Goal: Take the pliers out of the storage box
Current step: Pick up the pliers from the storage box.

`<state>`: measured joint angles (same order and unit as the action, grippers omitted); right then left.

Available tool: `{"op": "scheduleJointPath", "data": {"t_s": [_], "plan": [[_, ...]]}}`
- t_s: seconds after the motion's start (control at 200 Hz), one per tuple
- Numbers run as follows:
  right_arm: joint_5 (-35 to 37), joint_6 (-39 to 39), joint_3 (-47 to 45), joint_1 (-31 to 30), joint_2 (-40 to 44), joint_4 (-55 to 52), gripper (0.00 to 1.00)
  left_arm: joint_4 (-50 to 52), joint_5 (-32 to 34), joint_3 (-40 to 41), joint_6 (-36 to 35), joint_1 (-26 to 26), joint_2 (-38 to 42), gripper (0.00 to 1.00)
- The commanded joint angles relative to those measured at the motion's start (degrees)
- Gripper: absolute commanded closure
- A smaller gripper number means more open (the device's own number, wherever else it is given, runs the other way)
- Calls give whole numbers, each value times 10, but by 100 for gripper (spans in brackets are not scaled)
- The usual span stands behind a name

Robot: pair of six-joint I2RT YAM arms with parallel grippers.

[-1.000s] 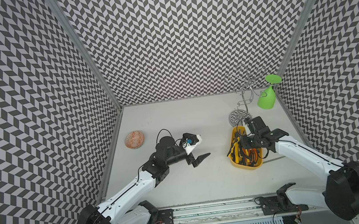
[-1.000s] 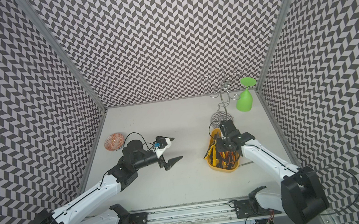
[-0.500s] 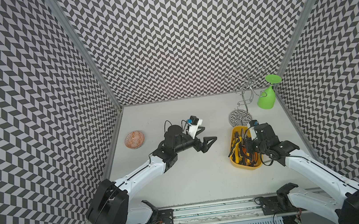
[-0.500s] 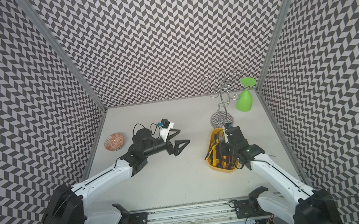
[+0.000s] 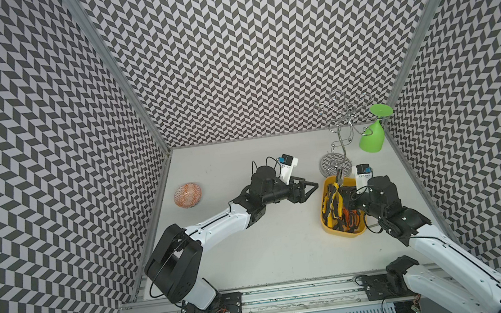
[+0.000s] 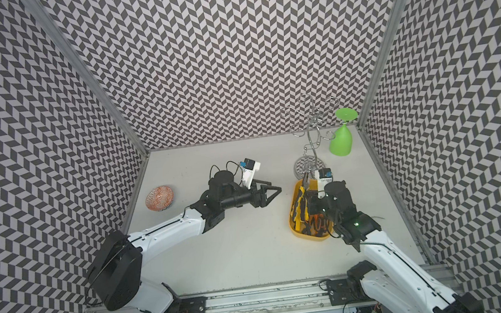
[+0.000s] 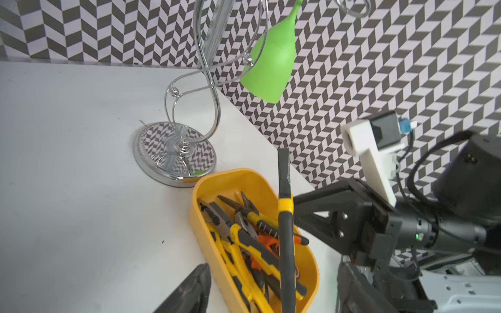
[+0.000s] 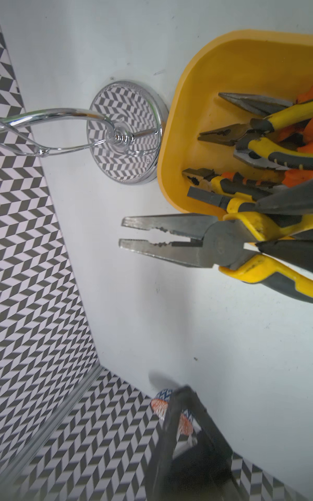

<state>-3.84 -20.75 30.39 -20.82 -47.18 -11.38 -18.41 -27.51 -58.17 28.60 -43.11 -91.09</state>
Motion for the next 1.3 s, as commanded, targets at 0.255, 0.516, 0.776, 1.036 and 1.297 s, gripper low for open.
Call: {"op": "scheduleJointPath", "data": {"t_s": [0.255, 0.516, 0.776, 1.036, 1.297], "plan": [[-53, 12, 23, -2, -13, 113, 100, 77, 18, -167, 35, -26, -99, 45], [-54, 16, 41, -2, -27, 116, 100, 57, -27, -194, 44, -34, -130, 49], [-59, 12, 34, -2, -25, 121, 100, 71, -45, -230, 57, -43, -168, 62], [-62, 20, 32, -2, -24, 125, 100, 85, -52, -259, 70, -42, -198, 78], [-56, 31, 34, -2, -27, 120, 100, 83, -65, -274, 73, -44, -209, 80]]}}
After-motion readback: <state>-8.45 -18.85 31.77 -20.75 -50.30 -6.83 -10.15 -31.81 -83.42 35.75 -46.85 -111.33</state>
